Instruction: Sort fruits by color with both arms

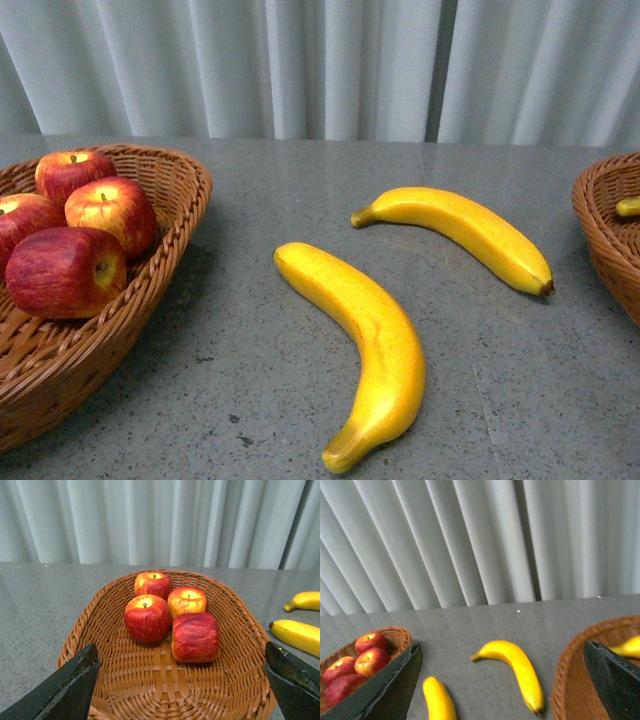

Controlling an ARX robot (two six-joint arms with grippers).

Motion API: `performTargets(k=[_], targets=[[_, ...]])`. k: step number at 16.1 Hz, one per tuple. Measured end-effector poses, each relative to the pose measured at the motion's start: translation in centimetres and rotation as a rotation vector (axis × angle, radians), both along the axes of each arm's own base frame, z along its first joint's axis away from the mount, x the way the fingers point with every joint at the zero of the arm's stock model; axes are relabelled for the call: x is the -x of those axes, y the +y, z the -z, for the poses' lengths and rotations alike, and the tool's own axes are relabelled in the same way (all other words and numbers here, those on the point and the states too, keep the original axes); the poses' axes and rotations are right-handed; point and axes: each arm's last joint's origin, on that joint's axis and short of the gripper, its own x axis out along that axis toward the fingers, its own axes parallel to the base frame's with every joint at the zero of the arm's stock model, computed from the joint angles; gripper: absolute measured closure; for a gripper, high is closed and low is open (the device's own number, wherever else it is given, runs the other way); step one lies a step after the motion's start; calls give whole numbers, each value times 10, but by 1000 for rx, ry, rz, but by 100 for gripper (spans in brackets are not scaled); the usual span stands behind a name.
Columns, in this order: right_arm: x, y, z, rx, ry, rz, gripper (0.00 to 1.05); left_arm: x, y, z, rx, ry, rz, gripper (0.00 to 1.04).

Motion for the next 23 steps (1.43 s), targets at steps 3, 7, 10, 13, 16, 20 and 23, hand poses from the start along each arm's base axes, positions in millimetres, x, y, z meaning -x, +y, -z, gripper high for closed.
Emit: performTargets(k=[3, 7, 10, 13, 16, 20, 23], targets=[[-84, 78, -3, 77, 110, -156, 6, 0, 0, 0, 0, 0, 0, 7], [-148, 143, 14, 244, 253, -165, 6, 0, 0, 0, 0, 0, 0, 7], [-148, 152, 30, 458, 406, -171, 6, 0, 0, 0, 0, 0, 0, 7], [-140, 137, 42, 552, 478, -177, 6, 0, 0, 0, 0, 0, 0, 7], [-135, 132, 53, 577, 544, -213, 6, 0, 0, 0, 0, 0, 0, 7], [-127, 141, 68, 600, 601, -281, 6, 0, 0, 0, 0, 0, 0, 7], [-126, 148, 81, 623, 614, -280, 6, 0, 0, 0, 0, 0, 0, 7]])
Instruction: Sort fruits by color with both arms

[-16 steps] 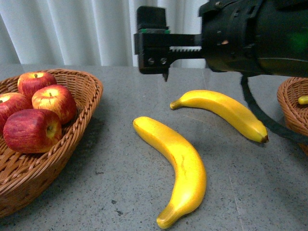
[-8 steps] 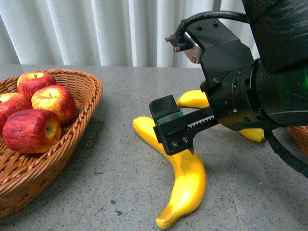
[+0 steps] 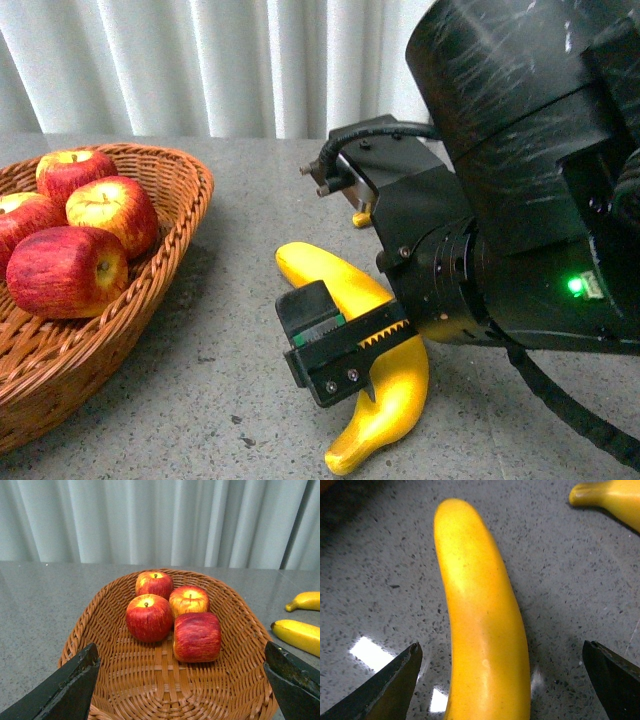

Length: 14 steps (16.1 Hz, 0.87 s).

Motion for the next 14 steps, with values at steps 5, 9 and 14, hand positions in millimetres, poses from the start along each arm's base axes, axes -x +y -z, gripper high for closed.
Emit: performTargets(k=[5, 9, 14], targets=[[1, 4, 11, 27, 29, -7, 6, 0, 0, 0, 0, 0, 0, 7], [2, 7, 9, 1, 26, -23, 44, 0, 0, 0, 0, 0, 0, 7], [-31, -68, -65, -309, -141, 196, 66, 0, 0, 0, 0, 0, 0, 7]])
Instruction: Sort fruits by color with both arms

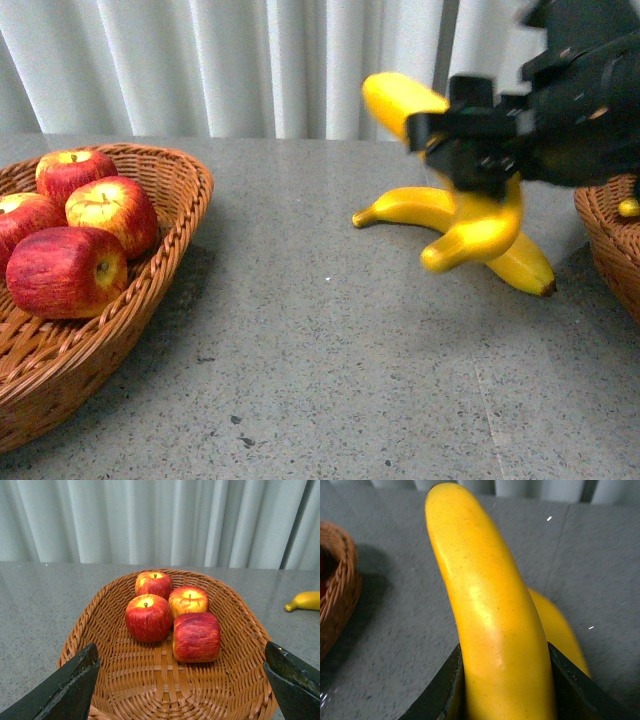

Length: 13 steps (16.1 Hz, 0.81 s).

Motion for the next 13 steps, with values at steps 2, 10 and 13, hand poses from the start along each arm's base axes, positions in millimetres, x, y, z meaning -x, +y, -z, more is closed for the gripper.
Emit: performTargets(k=[2, 10, 13], targets=[[1, -43, -21, -21, -94, 78, 66, 0, 0, 0, 0, 0, 0, 7], [31, -172, 14, 200, 83, 228, 61, 0, 0, 0, 0, 0, 0, 7], [32, -168, 8, 206, 57, 201, 26, 0, 0, 0, 0, 0, 0, 7]])
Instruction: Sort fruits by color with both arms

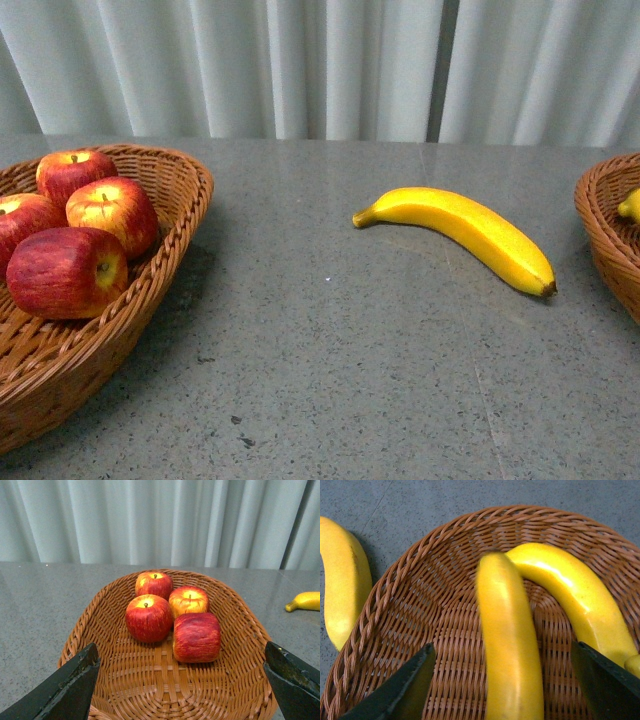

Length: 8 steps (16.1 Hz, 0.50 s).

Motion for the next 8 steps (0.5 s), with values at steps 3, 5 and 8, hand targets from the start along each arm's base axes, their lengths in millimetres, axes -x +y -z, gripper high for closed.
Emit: performTargets(k=[3, 5, 8], targets=[[-15, 28, -24, -41, -133, -73, 7, 0, 0, 0, 0, 0, 0, 7], [-22, 71, -42, -82, -222, -174, 6, 0, 0, 0, 0, 0, 0, 7], [-44, 155, -37, -115, -207, -347, 6, 0, 0, 0, 0, 0, 0, 7]])
